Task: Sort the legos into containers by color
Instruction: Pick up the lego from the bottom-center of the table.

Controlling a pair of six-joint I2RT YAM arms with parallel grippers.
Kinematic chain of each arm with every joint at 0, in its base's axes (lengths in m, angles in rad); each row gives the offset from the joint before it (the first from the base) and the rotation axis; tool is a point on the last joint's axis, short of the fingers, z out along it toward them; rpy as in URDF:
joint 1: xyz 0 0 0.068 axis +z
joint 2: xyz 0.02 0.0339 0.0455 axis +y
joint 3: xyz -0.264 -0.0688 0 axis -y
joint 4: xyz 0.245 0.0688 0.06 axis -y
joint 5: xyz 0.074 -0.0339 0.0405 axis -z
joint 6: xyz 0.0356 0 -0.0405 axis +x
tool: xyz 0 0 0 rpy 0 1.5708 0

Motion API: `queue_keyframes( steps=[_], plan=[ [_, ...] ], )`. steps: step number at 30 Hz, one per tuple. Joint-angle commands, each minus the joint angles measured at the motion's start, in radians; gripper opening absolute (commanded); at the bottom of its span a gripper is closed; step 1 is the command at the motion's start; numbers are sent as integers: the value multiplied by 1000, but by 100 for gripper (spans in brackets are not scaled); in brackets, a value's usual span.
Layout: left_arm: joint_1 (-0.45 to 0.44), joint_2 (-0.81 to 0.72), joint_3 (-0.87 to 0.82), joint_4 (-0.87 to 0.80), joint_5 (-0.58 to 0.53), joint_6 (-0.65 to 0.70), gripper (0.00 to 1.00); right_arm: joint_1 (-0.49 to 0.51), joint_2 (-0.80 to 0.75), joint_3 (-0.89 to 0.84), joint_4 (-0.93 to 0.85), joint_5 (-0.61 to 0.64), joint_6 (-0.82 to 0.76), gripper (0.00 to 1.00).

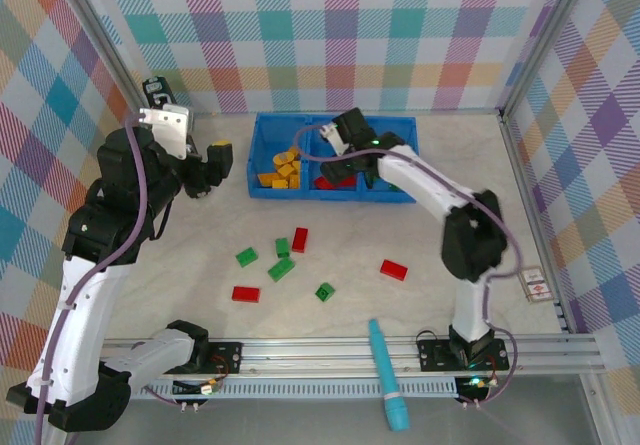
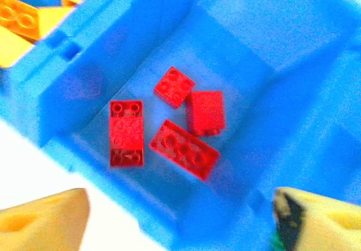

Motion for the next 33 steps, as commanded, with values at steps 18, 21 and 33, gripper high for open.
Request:
queue_keyframes(
  steps=[18, 21, 33],
  plan=[
    [-9, -1, -11, 33, -14, 27, 95, 17, -910, -918, -182, -136, -191, 99],
    [-9, 3, -19, 36, -8, 26, 95, 17, -933, -995, -181, -156, -278, 99],
    [-9, 10, -41, 52, -23, 32, 96, 8, -723, -1053, -68, -170, -477, 99]
  ],
)
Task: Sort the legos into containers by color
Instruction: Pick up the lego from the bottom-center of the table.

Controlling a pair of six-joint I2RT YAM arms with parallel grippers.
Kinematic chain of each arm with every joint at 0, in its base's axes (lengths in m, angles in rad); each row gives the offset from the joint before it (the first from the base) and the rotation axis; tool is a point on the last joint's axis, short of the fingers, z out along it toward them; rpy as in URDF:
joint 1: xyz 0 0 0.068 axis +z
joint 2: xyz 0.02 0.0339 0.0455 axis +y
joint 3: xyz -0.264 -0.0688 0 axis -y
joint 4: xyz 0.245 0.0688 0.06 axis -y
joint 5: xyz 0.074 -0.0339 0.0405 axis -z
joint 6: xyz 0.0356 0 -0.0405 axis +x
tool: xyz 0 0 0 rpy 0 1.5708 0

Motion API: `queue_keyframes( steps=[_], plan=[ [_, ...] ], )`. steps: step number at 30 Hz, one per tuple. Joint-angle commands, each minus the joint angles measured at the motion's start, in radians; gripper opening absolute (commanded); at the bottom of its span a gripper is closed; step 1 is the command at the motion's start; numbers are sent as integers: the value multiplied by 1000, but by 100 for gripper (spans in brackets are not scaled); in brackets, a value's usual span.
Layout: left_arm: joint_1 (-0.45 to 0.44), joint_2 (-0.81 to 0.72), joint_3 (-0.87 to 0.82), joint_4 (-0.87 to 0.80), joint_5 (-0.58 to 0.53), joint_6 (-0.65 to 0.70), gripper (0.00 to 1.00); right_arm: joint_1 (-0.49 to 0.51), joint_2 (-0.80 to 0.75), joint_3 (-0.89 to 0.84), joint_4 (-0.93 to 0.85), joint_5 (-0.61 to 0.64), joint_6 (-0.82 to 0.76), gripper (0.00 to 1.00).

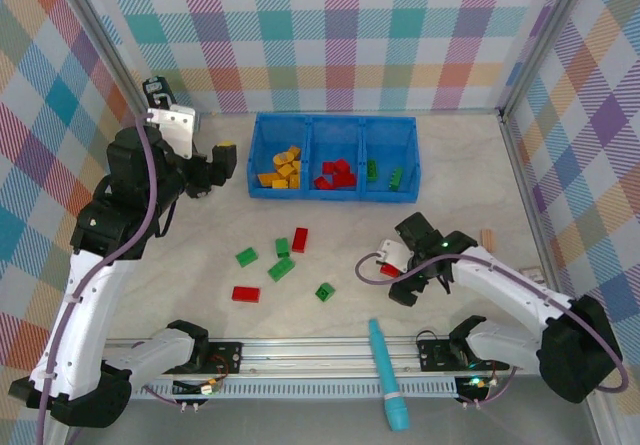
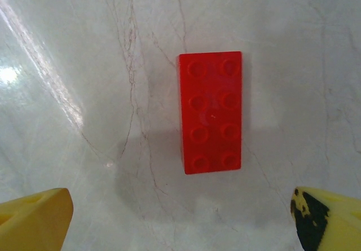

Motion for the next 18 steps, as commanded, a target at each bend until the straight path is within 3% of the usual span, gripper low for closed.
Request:
queue_keyframes(
  steps=[1, 12, 18],
  plan=[
    [-9, -4, -10, 31, -23, 23, 96, -8, 49, -22, 65, -21, -75, 99],
    [-9, 20, -30, 43, -48, 34, 96, -76, 177, 6, 161, -41, -137, 96],
    [2, 17, -47, 55, -100, 40, 97, -102, 247, 23, 177, -62, -159, 85]
  ],
)
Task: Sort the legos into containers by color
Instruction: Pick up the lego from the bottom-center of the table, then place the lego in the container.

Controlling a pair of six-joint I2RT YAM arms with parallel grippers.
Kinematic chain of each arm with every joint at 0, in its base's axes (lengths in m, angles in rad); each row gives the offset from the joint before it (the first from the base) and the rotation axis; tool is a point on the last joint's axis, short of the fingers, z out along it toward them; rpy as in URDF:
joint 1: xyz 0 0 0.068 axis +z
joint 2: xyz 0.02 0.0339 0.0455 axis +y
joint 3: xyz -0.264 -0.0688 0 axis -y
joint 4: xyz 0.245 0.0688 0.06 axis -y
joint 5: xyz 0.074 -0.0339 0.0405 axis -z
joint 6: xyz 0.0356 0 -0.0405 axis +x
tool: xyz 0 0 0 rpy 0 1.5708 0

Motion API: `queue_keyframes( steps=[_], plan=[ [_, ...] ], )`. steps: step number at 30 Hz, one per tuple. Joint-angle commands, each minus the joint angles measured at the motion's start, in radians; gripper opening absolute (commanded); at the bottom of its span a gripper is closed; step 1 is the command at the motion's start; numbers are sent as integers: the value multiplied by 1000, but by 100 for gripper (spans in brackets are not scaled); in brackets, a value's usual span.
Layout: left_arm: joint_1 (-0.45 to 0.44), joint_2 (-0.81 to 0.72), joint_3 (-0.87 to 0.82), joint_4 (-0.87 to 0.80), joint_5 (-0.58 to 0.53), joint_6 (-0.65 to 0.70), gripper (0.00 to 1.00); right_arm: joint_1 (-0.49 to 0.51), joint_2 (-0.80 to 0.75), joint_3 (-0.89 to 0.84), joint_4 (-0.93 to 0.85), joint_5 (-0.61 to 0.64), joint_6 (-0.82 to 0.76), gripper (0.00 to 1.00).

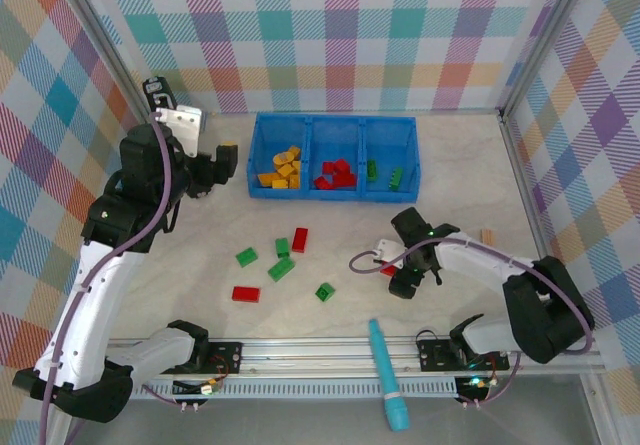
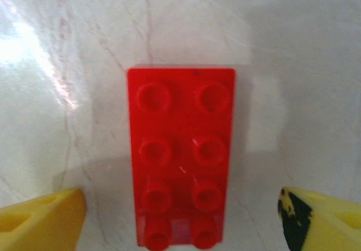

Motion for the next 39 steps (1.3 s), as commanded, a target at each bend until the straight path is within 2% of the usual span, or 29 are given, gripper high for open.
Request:
queue_keyframes(
  steps=[1, 3, 10, 15, 21, 27, 35, 39],
  plan=[
    [3, -8, -15, 34, -30, 17, 97, -14, 31, 33, 22, -44, -32, 84],
    [6, -6, -18, 37, -31, 19, 97, -19, 59, 50, 15, -60, -37, 78],
    [11, -3, -21, 38, -28, 19, 97, -27, 155, 101, 7, -103, -50, 46],
    [12, -4, -20, 39, -30, 19, 98, -28, 201, 148, 11, -107, -48, 35],
    [12, -10, -22, 41, -31, 20, 98, -28, 190, 264, 2, -129, -46, 33],
    [14, -12, -23, 40, -31, 20, 98, -28, 235, 499, 7, -162, -55, 33],
    [14, -15, -20, 38, -30, 20, 99, -28, 477, 860, 34, -213, -29, 36],
    [14, -15, -21, 39, -34, 19, 99, -24, 604, 1014, 49, -194, 5, 34]
  ],
)
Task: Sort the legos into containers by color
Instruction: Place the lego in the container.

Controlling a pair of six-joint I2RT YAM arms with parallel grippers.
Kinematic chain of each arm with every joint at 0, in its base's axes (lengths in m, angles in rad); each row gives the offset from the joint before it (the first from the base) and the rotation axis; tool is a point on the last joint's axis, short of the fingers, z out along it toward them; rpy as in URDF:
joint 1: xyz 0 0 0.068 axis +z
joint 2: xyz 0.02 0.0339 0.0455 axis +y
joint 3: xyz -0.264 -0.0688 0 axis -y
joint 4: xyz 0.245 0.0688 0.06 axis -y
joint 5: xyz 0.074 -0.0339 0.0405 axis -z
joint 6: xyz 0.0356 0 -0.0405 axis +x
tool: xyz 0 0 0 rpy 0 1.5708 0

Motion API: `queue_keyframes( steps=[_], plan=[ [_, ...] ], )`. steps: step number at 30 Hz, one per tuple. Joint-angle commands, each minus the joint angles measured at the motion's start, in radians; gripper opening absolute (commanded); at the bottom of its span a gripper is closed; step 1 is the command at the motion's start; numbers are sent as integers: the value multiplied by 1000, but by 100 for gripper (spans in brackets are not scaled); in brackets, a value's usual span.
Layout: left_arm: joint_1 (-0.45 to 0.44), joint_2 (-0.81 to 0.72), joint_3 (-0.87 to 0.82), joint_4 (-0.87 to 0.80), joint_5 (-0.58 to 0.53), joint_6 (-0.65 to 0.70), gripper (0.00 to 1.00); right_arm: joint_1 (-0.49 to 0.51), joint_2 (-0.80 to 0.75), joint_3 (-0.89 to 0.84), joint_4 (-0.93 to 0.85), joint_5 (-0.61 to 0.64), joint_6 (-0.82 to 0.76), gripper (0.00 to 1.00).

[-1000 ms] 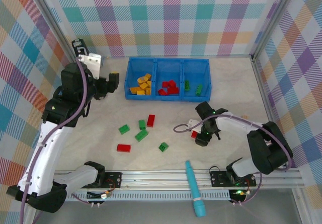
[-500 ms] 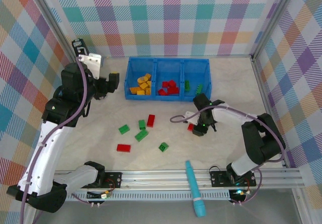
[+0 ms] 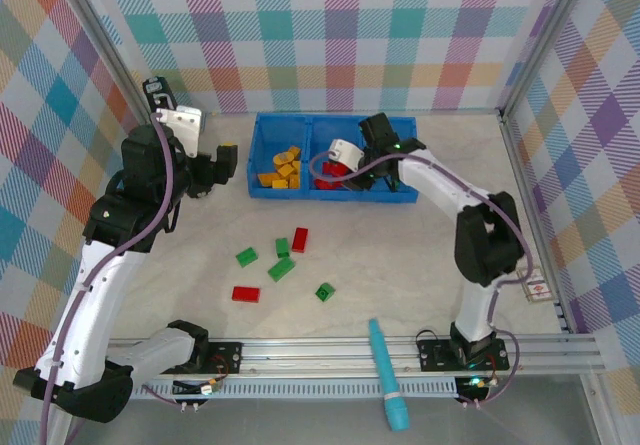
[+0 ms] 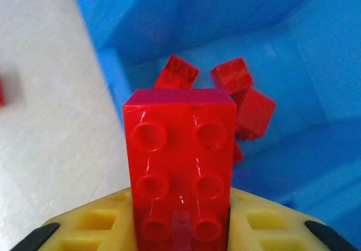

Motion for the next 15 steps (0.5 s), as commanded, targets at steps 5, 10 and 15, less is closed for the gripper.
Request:
queue_keyframes(
  steps=[5, 10, 15],
  plan=[
    [8, -11, -12, 34, -25, 19, 99, 25, 192, 236, -38, 47, -8, 37],
    [10, -7, -10, 32, -23, 17, 100, 42, 274, 310, -62, 107, -50, 41],
    [9, -13, -13, 35, -23, 18, 100, 54, 309, 333, -96, 123, -100, 51]
  ],
)
